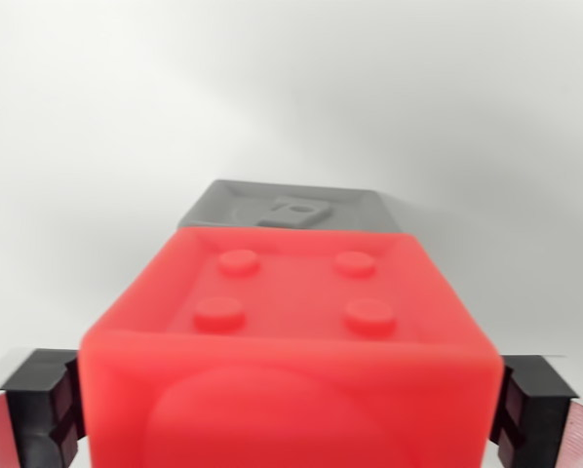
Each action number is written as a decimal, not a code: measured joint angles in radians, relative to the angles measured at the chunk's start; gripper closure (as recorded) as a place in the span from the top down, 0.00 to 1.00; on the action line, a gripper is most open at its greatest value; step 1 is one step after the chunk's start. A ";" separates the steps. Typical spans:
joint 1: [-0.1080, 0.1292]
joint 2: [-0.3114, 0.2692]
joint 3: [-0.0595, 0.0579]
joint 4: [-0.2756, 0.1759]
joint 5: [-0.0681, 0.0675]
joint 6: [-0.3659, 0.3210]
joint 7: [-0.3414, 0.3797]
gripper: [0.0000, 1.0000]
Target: Destack cube
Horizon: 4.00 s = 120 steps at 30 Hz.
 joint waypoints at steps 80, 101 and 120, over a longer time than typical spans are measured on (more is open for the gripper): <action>-0.003 -0.187 0.010 -0.008 0.037 -0.170 -0.024 0.00; -0.018 -0.249 -0.011 -0.034 0.057 -0.213 -0.003 0.00; -0.046 -0.269 -0.047 -0.082 0.068 -0.184 0.052 0.00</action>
